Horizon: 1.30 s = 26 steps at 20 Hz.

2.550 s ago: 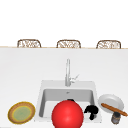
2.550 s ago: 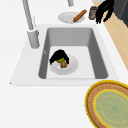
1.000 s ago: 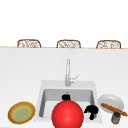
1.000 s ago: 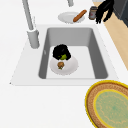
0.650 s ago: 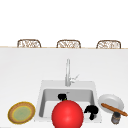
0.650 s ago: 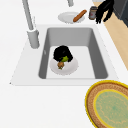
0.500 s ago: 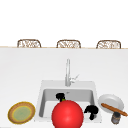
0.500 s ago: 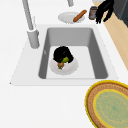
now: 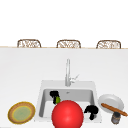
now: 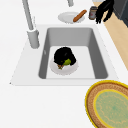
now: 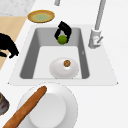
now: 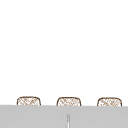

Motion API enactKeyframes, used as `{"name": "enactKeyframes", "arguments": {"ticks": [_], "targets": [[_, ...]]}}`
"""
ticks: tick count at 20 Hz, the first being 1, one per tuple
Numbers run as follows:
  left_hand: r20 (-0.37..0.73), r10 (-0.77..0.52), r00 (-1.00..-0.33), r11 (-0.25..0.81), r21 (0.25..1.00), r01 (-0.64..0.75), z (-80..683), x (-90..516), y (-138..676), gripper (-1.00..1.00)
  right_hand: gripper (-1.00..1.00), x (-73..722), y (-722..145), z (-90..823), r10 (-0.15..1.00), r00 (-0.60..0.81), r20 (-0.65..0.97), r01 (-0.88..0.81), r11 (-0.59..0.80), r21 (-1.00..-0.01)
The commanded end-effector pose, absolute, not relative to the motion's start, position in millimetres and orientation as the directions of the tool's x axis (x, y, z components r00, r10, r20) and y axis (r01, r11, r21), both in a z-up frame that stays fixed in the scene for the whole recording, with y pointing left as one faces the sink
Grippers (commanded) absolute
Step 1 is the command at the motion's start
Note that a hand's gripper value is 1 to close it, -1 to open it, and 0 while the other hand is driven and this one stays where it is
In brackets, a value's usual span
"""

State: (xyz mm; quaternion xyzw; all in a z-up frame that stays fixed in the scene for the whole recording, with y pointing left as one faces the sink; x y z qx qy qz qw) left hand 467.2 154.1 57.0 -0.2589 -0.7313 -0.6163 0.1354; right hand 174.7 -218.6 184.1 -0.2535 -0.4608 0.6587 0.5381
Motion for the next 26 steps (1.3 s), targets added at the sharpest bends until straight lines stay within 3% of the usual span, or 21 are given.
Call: {"name": "enactKeyframes", "arguments": {"ticks": [1, 26], "targets": [[0.551, 0.183, -0.814, 0.126, 0.808, 0.576, 72.6, 463.3, 174.8, 1.0, 0.0, 174.7, -218.6, 184.1, 0.942, -0.292, 0.162, -0.475, 0.004, -0.88], [0.544, 0.18, -0.82, 0.112, 0.817, 0.566, 124.3, 427.9, 330.1, 1.0, 0.0, 174.7, -218.6, 184.1, 0.942, -0.292, 0.162, -0.475, 0.004, -0.88]]}}
